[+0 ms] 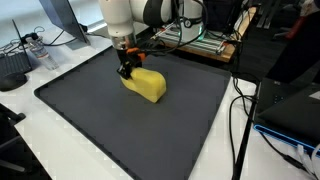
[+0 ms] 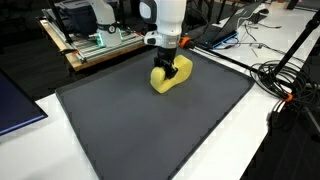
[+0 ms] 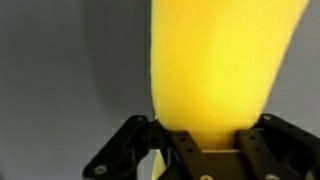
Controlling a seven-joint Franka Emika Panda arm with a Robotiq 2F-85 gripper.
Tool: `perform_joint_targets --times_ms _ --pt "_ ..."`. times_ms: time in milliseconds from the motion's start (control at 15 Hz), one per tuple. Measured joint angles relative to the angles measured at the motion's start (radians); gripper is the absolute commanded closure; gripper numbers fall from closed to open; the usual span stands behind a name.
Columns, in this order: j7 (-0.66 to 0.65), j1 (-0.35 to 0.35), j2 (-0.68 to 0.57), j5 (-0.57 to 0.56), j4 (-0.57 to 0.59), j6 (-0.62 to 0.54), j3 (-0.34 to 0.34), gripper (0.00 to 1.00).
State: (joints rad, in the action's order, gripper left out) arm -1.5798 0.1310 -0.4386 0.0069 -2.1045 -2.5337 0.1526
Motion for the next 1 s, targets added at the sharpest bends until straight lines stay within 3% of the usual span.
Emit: perform_joint_targets --times_ms 1000 --pt "-0.028 0.003 0.0 -0.009 0.001 0.0 0.002 0.96"
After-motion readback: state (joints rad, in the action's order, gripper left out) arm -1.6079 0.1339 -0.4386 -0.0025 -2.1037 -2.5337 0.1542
